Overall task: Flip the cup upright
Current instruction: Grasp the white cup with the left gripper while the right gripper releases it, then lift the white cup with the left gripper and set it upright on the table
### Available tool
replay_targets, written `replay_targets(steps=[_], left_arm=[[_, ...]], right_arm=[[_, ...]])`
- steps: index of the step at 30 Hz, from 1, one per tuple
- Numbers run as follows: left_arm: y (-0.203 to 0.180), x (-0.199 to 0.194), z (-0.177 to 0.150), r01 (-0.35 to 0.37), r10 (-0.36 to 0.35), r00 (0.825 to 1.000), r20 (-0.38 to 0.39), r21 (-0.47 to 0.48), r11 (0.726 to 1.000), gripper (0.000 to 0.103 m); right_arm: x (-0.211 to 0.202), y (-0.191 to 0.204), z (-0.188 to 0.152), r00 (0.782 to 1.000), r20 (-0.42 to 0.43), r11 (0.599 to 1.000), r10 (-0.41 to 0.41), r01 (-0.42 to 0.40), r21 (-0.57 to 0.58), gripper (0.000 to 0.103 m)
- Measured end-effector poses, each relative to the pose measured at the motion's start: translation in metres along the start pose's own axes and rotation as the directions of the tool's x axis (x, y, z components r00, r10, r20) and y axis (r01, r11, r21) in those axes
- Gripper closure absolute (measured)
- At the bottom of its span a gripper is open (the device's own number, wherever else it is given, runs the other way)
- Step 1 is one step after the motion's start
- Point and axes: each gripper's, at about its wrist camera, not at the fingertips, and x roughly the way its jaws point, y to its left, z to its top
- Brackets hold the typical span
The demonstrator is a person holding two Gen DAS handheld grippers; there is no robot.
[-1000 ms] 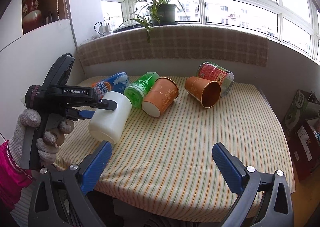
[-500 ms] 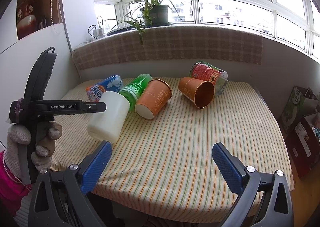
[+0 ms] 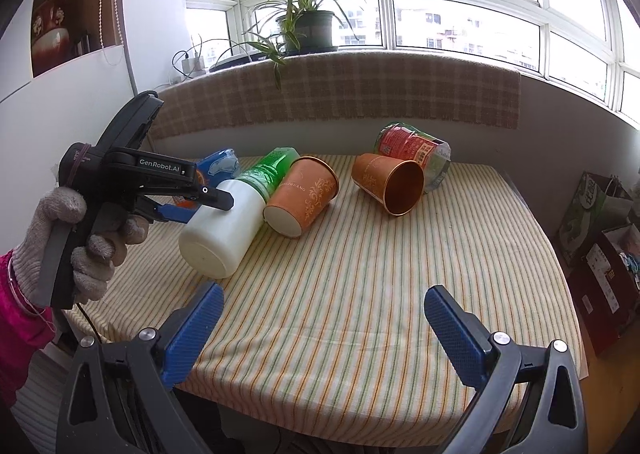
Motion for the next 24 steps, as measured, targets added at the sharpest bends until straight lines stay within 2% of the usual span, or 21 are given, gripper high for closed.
replay_targets(steps=[4,9,13,16,21,24], left_arm=[[0.000,0.016,0.006,0.027,-0.027,0.998,-0.048,-0.012,1.000,0.021],[-0.002,0.020,0.004,0.029,-0.029,0.999,-0.034,-0.006,1.000,0.024],[-0.012,0.007,-0.009,-0.026,0.024,0.999,0.031,0.060,0.998,0.024],[-0.025,-0.005,-0.021,-0.078,0.065,0.993,0.103,0.123,0.989,0.024],[-0.045,-0.021,-0.041,-0.162,0.109,0.966,0.234,0.221,0.962,0.025],[-0.056,-0.021,-0.050,-0.227,0.146,0.947,0.287,0.274,0.934,0.026]], right_arm=[[0.001,-0.008,-0.001,1.000,-0.004,1.000,-0.009,0.009,0.026,0.001],[0.000,-0.013,-0.002,1.000,-0.003,0.999,-0.026,0.026,0.041,0.001],[0.003,-0.019,-0.003,1.000,-0.012,0.998,-0.026,0.027,0.061,0.001],[0.005,-0.021,-0.004,1.000,-0.015,0.997,-0.026,0.027,0.068,0.001],[0.008,-0.020,-0.004,1.000,-0.018,0.997,-0.019,0.020,0.070,0.001],[0.007,-0.019,-0.004,1.000,-0.020,0.998,-0.018,0.019,0.067,0.001]])
